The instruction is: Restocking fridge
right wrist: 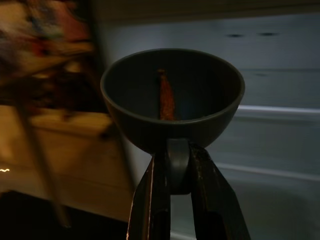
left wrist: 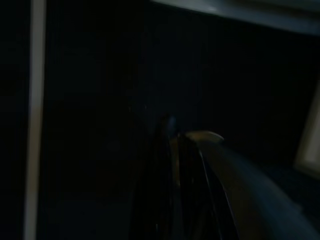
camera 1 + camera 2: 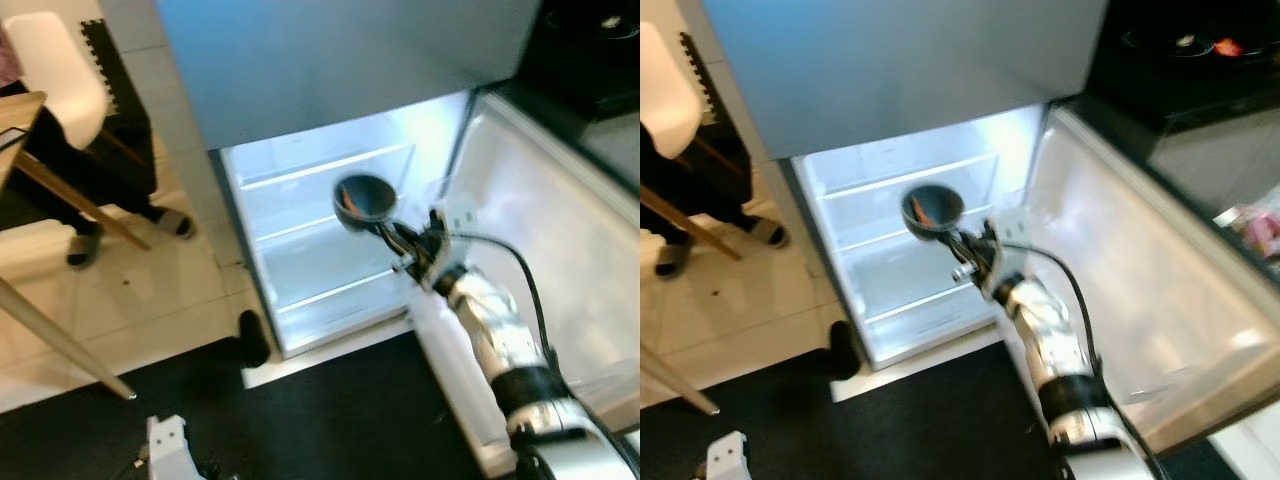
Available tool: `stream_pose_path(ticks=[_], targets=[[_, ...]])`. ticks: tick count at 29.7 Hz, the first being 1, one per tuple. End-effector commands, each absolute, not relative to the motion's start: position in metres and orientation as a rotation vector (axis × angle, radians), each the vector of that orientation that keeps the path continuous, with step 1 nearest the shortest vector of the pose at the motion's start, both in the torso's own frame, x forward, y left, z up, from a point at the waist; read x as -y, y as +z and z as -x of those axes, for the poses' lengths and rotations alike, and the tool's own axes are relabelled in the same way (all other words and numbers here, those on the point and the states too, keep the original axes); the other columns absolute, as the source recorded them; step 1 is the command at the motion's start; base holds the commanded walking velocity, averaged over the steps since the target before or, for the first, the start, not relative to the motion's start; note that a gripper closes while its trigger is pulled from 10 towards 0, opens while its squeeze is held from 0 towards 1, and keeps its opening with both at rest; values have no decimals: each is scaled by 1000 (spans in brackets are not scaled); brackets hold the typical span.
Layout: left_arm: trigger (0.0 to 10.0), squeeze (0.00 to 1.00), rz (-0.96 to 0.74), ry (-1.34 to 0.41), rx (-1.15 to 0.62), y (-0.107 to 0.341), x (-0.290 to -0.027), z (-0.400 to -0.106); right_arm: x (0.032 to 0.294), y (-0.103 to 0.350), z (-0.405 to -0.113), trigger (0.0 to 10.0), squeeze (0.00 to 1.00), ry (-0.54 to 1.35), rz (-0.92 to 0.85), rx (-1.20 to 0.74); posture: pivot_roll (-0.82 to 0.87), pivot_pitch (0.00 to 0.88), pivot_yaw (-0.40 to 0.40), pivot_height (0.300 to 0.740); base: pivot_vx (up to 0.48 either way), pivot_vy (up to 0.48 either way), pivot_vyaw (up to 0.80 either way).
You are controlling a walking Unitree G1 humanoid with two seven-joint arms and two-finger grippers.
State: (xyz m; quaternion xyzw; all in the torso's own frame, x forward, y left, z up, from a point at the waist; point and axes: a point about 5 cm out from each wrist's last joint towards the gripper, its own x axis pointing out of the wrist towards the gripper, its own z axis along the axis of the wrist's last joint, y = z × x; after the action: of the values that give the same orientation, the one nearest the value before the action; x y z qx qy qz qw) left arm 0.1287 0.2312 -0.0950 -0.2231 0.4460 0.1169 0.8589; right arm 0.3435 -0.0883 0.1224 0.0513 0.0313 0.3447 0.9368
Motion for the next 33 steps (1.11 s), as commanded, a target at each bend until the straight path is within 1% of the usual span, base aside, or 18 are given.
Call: stream_pose_path(ticks=[1, 7, 15, 18, 19, 20, 22, 23, 24, 25, 28, 31, 32, 33], targets=[[10000, 0, 457, 243, -937, -94, -233, -130, 95, 124, -345, 10000, 0, 699, -106, -50, -39, 22, 50, 740, 330, 0, 0], [10000, 0, 454, 240, -930, -93, -236, -131, 96, 125, -344, 10000, 0, 731, -103, -42, -27, 15, 61, 740, 331, 0, 0], [10000, 0, 438, 233, -935, -92, -239, -130, 102, 118, -345, 10000, 0, 704, -92, -66, -23, 2, 67, 740, 330, 0, 0], [10000, 0, 434, 232, -936, -92, -240, -131, 108, 111, -346, 10000, 0, 674, -64, -108, -21, 0, 67, 740, 330, 0, 0], [10000, 0, 434, 229, -938, -92, -239, -131, 114, 105, -346, 10000, 0, 652, -21, -152, -20, 0, 67, 740, 281, 0, 0], [10000, 0, 434, 229, -938, -92, -239, -131, 114, 105, -346, 10000, 0, 652, -21, -152, -20, 0, 67, 740, 281, 0, 0], [10000, 0, 441, 234, -947, -93, -237, -131, 134, 89, -346, 10000, 0, 570, 90, -260, -22, 8, 65, 740, 0, 0, 0], [10000, 0, 441, 234, -947, -93, -237, -131, 134, 89, -346, 10000, 0, 570, 90, -260, -22, 8, 65, 740, 0, 0, 0], [10000, 0, 444, 235, -949, -93, -236, -131, 144, 83, -346, 10000, 0, 534, 132, -301, -25, 10, 63, 740, 0, 0, 0], [10000, 0, 444, 235, -949, -93, -236, -131, 144, 83, -346, 10000, 0, 534, 132, -301, -25, 10, 63, 740, 0, 0, 0], [10000, 0, 443, 222, -958, -95, -232, -128, 166, 75, -343, 10000, 0, 450, 161, -360, -29, 15, 57, 740, 0, 0, 0], [10000, 0, 440, 208, -961, -96, -231, -127, 171, 76, -344, 10000, 0, 431, 160, -359, -27, 11, 51, 740, 0, 0, 0], [10000, 0, 446, 196, -960, -96, -230, -127, 174, 80, -346, 10000, 0, 431, 137, -346, -25, 31, 52, 740, 0, 0, 0], [10000, 0, 446, 196, -960, -96, -230, -127, 174, 80, -346, 10000, 0, 431, 137, -346, -25, 31, 52, 740, 0, 0, 0]])
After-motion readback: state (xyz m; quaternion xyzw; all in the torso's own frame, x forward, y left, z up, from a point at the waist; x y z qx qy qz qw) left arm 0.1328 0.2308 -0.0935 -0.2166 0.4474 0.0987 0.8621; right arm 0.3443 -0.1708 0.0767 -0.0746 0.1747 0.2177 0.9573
